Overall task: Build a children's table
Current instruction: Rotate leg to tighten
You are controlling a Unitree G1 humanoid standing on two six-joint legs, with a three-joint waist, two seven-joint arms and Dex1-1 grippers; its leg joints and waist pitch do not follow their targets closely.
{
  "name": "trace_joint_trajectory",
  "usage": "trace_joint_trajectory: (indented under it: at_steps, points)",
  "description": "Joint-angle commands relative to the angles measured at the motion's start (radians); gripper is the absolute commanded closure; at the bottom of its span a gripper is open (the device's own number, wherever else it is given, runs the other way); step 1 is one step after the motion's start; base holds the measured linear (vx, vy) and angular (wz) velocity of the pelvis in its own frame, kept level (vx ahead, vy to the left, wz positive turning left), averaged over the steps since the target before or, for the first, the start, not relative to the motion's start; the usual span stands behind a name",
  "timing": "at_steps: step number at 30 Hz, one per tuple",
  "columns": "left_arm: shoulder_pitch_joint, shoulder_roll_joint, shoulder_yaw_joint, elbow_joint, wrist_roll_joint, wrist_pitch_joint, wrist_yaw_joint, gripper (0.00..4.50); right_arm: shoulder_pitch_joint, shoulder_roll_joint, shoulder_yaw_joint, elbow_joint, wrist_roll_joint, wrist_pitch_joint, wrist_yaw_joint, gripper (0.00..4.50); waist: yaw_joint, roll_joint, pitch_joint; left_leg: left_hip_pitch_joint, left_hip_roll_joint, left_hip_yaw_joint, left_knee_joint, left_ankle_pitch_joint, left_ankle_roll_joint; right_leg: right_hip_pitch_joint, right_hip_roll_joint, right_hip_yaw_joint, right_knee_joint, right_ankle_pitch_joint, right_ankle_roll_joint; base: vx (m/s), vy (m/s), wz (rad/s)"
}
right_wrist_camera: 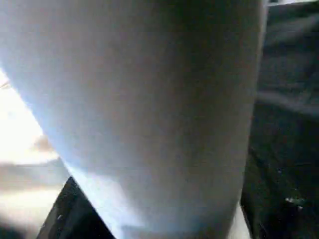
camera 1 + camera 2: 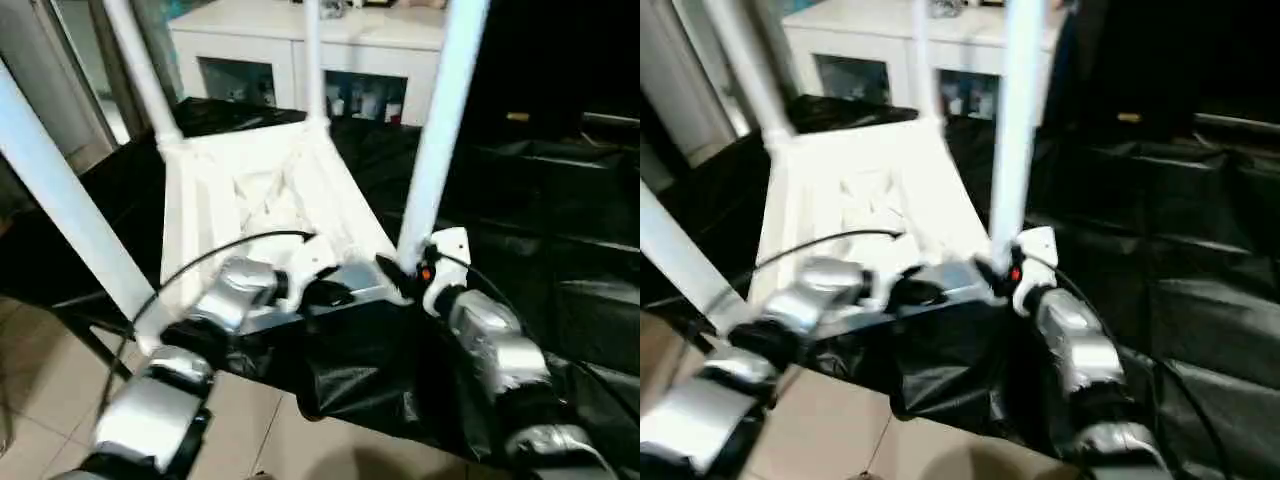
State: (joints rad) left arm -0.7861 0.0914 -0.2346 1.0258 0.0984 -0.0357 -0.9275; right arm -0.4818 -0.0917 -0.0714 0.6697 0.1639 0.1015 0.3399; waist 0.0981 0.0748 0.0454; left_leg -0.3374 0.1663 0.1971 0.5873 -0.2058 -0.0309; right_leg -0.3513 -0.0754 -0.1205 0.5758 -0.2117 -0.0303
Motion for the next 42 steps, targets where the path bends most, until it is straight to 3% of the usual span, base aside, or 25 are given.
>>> trace_joint_trajectory:
  at_steps: [1,2,3,4,6,9,11,13,16,18,20,21,22,23,26,27,28,30,32,33,35,39,42]
  points:
    - [-0.039,-0.050,0.002,0.000,0.001,-0.002,0.062,4.50,0.020,0.069,0.064,0.074,-0.017,0.056,0.008,1.87,-0.009,-0.007,-0.030,0.033,0.073,-0.056,-0.082,-0.426,-0.016,-0.004,-0.118,0.063,-0.122,-0.556,-0.087,0.000,0.000,0.00]
    - [-0.046,-0.065,-0.001,0.012,0.004,-0.009,0.065,4.50,0.009,0.082,0.081,0.077,-0.031,0.026,0.023,1.87,-0.011,-0.006,-0.028,0.027,0.073,-0.059,-0.085,-0.429,-0.006,0.003,-0.122,0.061,-0.123,-0.574,-0.080,0.000,0.000,0.00]
    - [-0.049,-0.069,-0.003,0.017,0.006,-0.013,0.064,4.50,0.003,0.086,0.085,0.077,-0.031,0.010,0.036,1.53,-0.014,-0.006,-0.029,0.027,0.074,-0.061,-0.086,-0.435,-0.003,0.003,-0.123,0.061,-0.123,-0.582,-0.072,0.000,0.000,0.00]
    - [-0.049,-0.069,-0.005,0.017,0.008,-0.015,0.060,4.50,0.001,0.086,0.087,0.075,-0.030,0.007,0.045,1.53,-0.014,-0.004,-0.030,0.027,0.075,-0.062,-0.087,-0.437,-0.003,0.002,-0.122,0.062,-0.122,-0.577,-0.072,0.000,0.000,0.00]
    - [-0.046,-0.054,-0.013,0.014,0.009,-0.025,0.031,4.50,-0.002,0.069,0.094,0.056,-0.012,-0.006,0.110,1.15,-0.013,-0.003,-0.035,0.016,0.082,-0.063,-0.094,-0.409,0.003,0.009,-0.122,0.070,-0.109,-0.499,-0.093,0.000,0.000,0.00]
    - [-0.036,-0.028,-0.015,0.006,0.001,-0.038,-0.030,4.50,0.005,0.032,0.099,0.023,0.010,-0.016,0.207,0.95,-0.009,-0.006,-0.039,0.003,0.084,-0.058,-0.093,-0.353,0.021,0.017,-0.127,0.076,-0.099,-0.424,-0.125,0.000,0.000,0.00]
    - [-0.029,-0.011,-0.015,0.002,-0.005,-0.047,-0.073,4.50,0.015,0.002,0.104,-0.005,0.025,-0.011,0.282,0.70,-0.004,-0.009,-0.040,0.004,0.085,-0.052,-0.090,-0.331,0.037,0.017,-0.124,0.077,-0.096,-0.395,-0.137,0.000,0.000,0.00]
    - [-0.023,0.002,-0.014,-0.002,-0.008,-0.050,-0.107,4.50,0.027,-0.026,0.114,-0.031,0.032,-0.006,0.350,0.70,0.002,-0.007,-0.045,0.000,0.088,-0.049,-0.087,-0.284,0.052,0.019,-0.124,0.078,-0.086,-0.339,-0.157,0.000,0.000,0.00]
    - [0.000,0.050,-0.010,-0.024,-0.031,-0.056,-0.228,4.50,0.064,-0.126,0.172,-0.085,0.032,0.000,0.550,0.70,0.011,-0.012,-0.052,-0.007,0.087,-0.043,-0.078,-0.224,0.079,0.026,-0.122,0.077,-0.074,-0.259,-0.181,0.034,-0.015,0.01]
    - [0.010,0.067,-0.015,-0.034,-0.036,-0.059,-0.273,4.50,0.073,-0.147,0.181,-0.103,0.044,0.008,0.602,0.70,0.019,-0.014,-0.071,-0.022,0.089,-0.043,-0.063,-0.089,0.118,0.030,-0.122,0.075,-0.047,-0.071,-0.204,0.027,-0.014,-0.01]
    - [0.019,0.080,-0.016,-0.046,-0.047,-0.060,-0.318,4.50,0.076,-0.160,0.180,-0.115,0.055,0.017,0.641,0.70,0.024,-0.016,-0.073,-0.026,0.086,-0.043,-0.055,-0.039,0.149,0.026,-0.117,0.074,-0.032,0.040,-0.219,0.055,-0.024,-0.01]
    - [0.030,0.100,-0.017,-0.064,-0.061,-0.057,-0.381,4.50,0.081,-0.180,0.180,-0.128,0.066,0.023,0.699,0.70,0.030,-0.015,-0.083,-0.031,0.083,-0.043,-0.040,0.016,0.193,0.022,-0.118,0.071,-0.011,0.168,-0.235,0.000,0.000,0.00]
    - [0.033,0.104,-0.016,-0.069,-0.065,-0.054,-0.395,4.50,0.082,-0.185,0.181,-0.130,0.067,0.022,0.714,0.70,0.029,-0.015,-0.084,-0.036,0.082,-0.043,-0.036,0.032,0.208,0.022,-0.116,0.069,-0.006,0.201,-0.237,0.000,0.000,0.00]
    - [0.035,0.112,-0.015,-0.074,-0.070,-0.052,-0.413,4.50,0.080,-0.192,0.182,-0.124,0.061,0.009,0.727,0.70,0.032,-0.012,-0.082,-0.039,0.084,-0.043,-0.033,0.033,0.223,0.016,-0.116,0.066,-0.005,0.213,-0.237,0.000,0.000,0.00]
    - [0.039,0.136,-0.017,-0.083,-0.080,-0.048,-0.466,4.50,0.077,-0.210,0.183,-0.122,0.061,-0.005,0.766,0.70,0.040,-0.010,-0.084,-0.039,0.088,-0.044,-0.028,0.020,0.219,0.009,-0.114,0.065,-0.004,0.179,-0.228,0.000,0.000,0.00]
    - [0.040,0.154,-0.020,-0.087,-0.083,-0.047,-0.499,4.50,0.077,-0.222,0.184,-0.127,0.066,-0.009,0.793,0.70,0.046,-0.009,-0.076,-0.037,0.090,-0.042,-0.034,-0.032,0.200,0.005,-0.113,0.064,-0.016,0.082,-0.218,0.000,0.000,0.00]
    - [0.040,0.163,-0.019,-0.088,-0.083,-0.046,-0.512,4.50,0.078,-0.228,0.185,-0.130,0.068,-0.009,0.806,0.96,0.047,-0.009,-0.075,-0.035,0.092,-0.042,-0.037,-0.054,0.187,0.006,-0.114,0.065,-0.020,0.043,-0.215,0.000,0.000,0.00]
    - [0.040,0.178,-0.016,-0.093,-0.087,-0.043,-0.530,4.50,0.080,-0.240,0.189,-0.135,0.068,-0.007,0.829,1.03,0.048,-0.008,-0.069,-0.030,0.096,-0.042,-0.046,-0.110,0.140,0.004,-0.114,0.069,-0.031,-0.065,-0.206,0.000,0.000,0.00]
    - [0.039,0.189,-0.014,-0.097,-0.089,-0.041,-0.539,4.50,0.083,-0.249,0.193,-0.138,0.069,-0.002,0.848,1.29,0.048,-0.008,-0.069,-0.026,0.096,-0.041,-0.048,-0.124,0.121,0.003,-0.113,0.071,-0.033,-0.087,-0.206,0.000,0.000,0.00]
    - [0.038,0.194,-0.012,-0.098,-0.090,-0.039,-0.543,4.50,0.083,-0.252,0.195,-0.137,0.066,-0.001,0.855,1.29,0.047,-0.012,-0.070,-0.027,0.096,-0.040,-0.049,-0.124,0.109,0.005,-0.114,0.072,-0.030,-0.076,-0.210,0.000,0.000,0.00]
    - [0.038,0.199,-0.010,-0.100,-0.089,-0.037,-0.548,4.50,0.083,-0.255,0.196,-0.133,0.062,-0.005,0.861,1.46,0.048,-0.011,-0.071,-0.031,0.094,-0.041,-0.047,-0.105,0.111,0.007,-0.116,0.073,-0.027,-0.053,-0.212,0.000,0.000,0.00]
    - [0.036,0.207,-0.009,-0.098,-0.087,-0.039,-0.549,4.50,0.083,-0.254,0.199,-0.128,0.066,-0.007,0.874,1.83,0.050,-0.012,-0.077,-0.035,0.091,-0.040,-0.039,-0.053,0.141,0.008,-0.116,0.071,-0.016,0.035,-0.219,0.000,0.000,0.00]
    - [0.038,0.204,-0.008,-0.099,-0.087,-0.039,-0.546,4.50,0.093,-0.251,0.202,-0.139,0.071,0.002,0.880,1.87,0.052,-0.011,-0.078,-0.035,0.090,-0.040,-0.037,-0.047,0.153,0.008,-0.115,0.068,-0.017,0.039,-0.217,0.000,0.000,0.00]
